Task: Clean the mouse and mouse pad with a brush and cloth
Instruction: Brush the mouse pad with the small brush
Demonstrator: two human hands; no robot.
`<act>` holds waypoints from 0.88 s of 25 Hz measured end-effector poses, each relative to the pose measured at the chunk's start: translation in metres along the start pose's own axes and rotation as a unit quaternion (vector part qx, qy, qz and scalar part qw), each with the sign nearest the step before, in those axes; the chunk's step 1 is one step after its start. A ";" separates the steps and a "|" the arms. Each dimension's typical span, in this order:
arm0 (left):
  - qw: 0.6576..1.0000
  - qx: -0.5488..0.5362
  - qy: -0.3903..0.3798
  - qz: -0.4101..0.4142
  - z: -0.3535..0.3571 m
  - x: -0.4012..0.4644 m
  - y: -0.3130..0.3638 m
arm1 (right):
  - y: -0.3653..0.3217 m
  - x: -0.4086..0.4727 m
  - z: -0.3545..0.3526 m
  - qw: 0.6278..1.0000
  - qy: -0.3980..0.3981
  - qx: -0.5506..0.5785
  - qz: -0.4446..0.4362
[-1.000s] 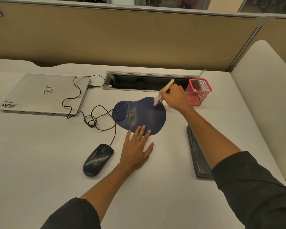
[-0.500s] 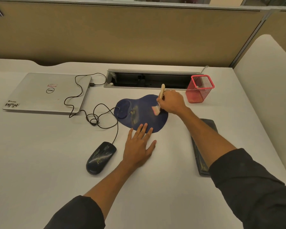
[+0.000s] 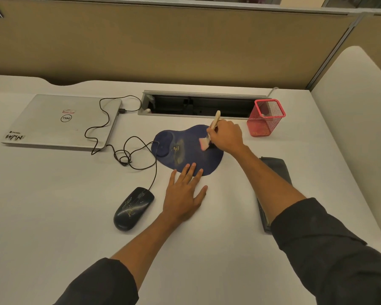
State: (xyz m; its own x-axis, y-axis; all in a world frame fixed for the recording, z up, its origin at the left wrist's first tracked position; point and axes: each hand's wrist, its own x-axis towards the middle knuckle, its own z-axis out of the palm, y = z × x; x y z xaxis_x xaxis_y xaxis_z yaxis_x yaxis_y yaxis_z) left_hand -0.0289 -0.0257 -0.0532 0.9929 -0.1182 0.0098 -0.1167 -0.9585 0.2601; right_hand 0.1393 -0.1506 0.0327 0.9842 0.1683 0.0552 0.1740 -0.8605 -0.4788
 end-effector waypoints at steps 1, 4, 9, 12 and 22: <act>1.000 -0.001 0.002 -0.001 0.000 0.000 0.000 | 0.000 -0.001 0.000 0.999 0.020 -0.028 -0.012; 1.000 -0.002 0.007 0.001 -0.001 0.000 0.001 | 0.000 -0.005 0.001 0.999 0.015 0.017 -0.036; 1.000 -0.002 0.000 -0.001 -0.002 0.000 0.001 | 0.003 -0.008 -0.007 0.999 0.036 -0.009 -0.040; 1.000 -0.002 0.000 -0.003 -0.001 0.000 0.000 | 0.005 -0.015 -0.004 0.999 -0.031 0.032 -0.030; 1.000 -0.001 0.002 -0.001 -0.002 0.001 0.001 | 0.015 -0.037 -0.001 1.000 0.018 0.017 -0.018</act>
State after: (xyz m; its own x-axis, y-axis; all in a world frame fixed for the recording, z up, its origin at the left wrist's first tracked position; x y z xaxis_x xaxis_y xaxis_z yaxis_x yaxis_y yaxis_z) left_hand -0.0283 -0.0267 -0.0512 0.9931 -0.1164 0.0126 -0.1157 -0.9583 0.2611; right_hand 0.1057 -0.1706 0.0241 0.9781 0.1804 0.1041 0.2083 -0.8377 -0.5049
